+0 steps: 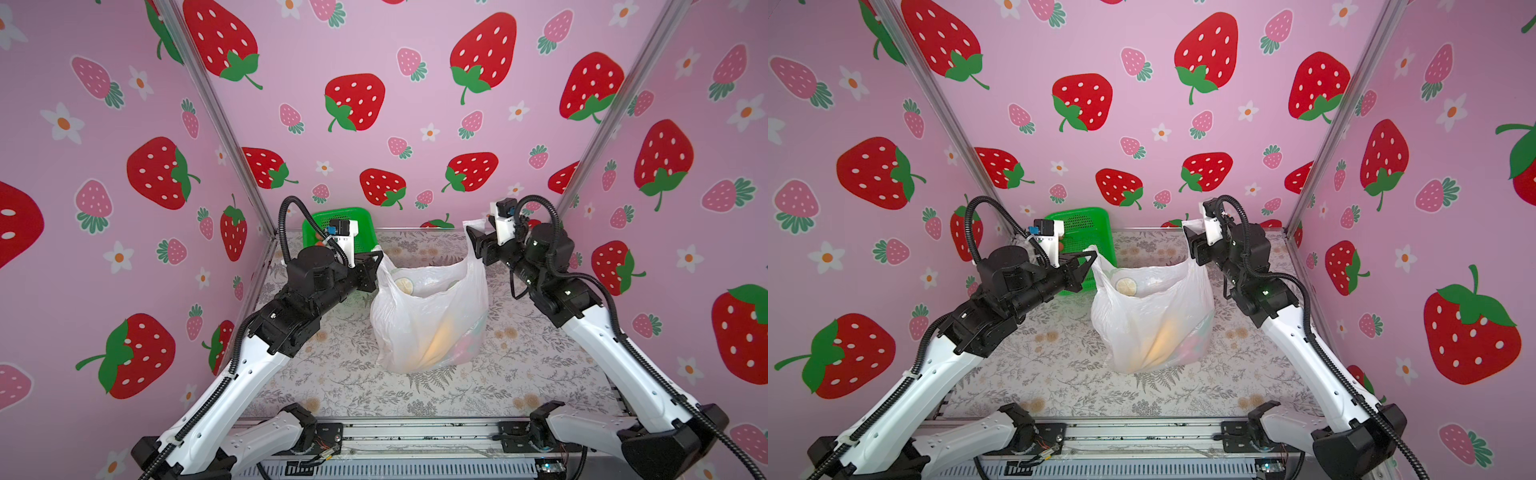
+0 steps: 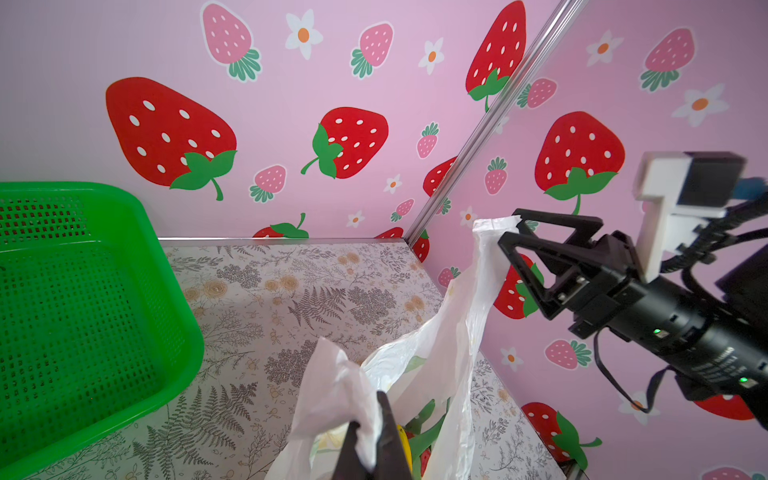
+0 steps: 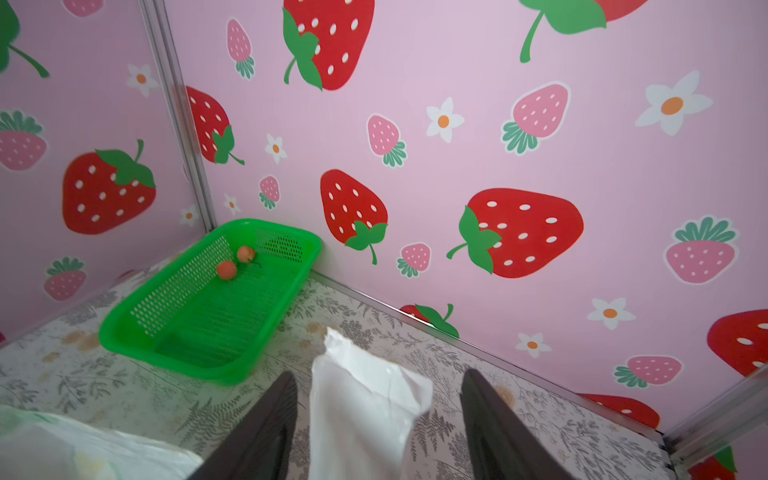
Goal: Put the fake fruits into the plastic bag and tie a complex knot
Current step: 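Raise both bag handles and bring the grippers toward each other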
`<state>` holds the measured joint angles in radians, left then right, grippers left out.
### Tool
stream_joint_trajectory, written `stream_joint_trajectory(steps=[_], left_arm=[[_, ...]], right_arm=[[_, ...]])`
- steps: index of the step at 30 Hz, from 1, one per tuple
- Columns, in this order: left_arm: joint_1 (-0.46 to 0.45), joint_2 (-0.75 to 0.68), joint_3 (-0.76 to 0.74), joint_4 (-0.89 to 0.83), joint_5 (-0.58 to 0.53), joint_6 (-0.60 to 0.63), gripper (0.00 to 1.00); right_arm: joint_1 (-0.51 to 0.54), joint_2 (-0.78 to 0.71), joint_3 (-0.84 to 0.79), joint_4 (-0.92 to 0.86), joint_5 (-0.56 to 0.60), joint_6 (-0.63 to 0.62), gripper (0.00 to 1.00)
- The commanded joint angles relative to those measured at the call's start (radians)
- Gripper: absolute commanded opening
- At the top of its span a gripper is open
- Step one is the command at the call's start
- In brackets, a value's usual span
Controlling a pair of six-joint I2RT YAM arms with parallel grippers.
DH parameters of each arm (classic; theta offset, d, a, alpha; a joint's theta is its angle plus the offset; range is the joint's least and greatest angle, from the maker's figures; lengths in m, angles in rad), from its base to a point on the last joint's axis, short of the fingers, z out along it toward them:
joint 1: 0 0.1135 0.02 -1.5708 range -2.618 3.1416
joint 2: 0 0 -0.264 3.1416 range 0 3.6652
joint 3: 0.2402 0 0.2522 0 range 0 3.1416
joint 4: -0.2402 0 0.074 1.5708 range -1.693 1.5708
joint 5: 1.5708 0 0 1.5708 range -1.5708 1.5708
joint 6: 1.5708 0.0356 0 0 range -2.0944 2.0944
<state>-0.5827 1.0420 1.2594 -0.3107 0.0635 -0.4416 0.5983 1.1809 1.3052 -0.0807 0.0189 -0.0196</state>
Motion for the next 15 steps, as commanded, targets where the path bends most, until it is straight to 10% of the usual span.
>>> stream_joint_trajectory(steps=[1,15], left_arm=[[0.000,-0.010,0.047,0.017,0.017,0.006,0.00],[0.001,0.002,0.070,0.021,0.050,0.055,0.00]], right_arm=[[0.089,-0.040,0.057,-0.035,0.049,-0.066,0.74],[0.275,0.061,-0.128,0.234,-0.519,-0.114,1.00]])
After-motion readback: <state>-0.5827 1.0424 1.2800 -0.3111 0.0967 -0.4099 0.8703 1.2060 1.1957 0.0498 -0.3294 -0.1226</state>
